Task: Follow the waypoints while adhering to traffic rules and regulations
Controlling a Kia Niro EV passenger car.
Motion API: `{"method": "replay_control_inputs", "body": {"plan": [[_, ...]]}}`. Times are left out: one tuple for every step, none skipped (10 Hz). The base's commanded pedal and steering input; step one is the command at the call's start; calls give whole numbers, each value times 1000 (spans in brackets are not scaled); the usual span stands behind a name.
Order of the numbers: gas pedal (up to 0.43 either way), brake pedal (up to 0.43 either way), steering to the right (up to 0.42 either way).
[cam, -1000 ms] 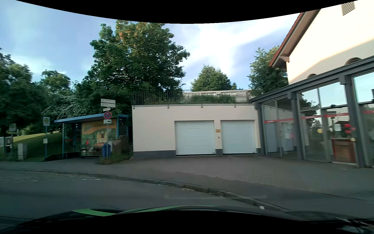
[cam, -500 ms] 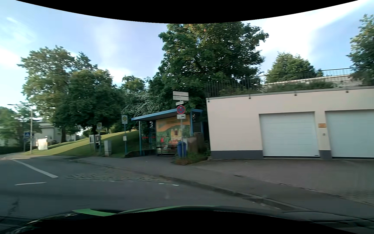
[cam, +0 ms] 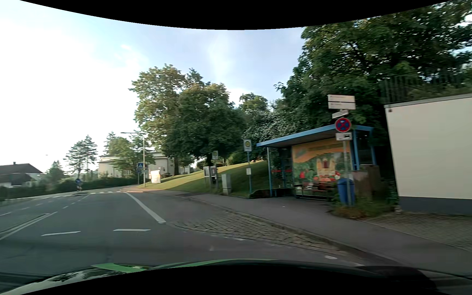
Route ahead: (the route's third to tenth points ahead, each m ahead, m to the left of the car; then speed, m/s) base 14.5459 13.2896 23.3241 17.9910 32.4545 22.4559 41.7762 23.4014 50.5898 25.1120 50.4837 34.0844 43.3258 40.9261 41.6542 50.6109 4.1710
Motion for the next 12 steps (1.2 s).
{"method": "replay_control_inputs", "body": {"plan": [[118,0,-658],[118,0,-613],[118,0,-569],[130,0,-526],[150,0,-492],[169,0,-439],[220,0,-383],[220,0,-337],[228,0,-284],[228,0,-244],[228,0,-210],[240,0,-174]]}}
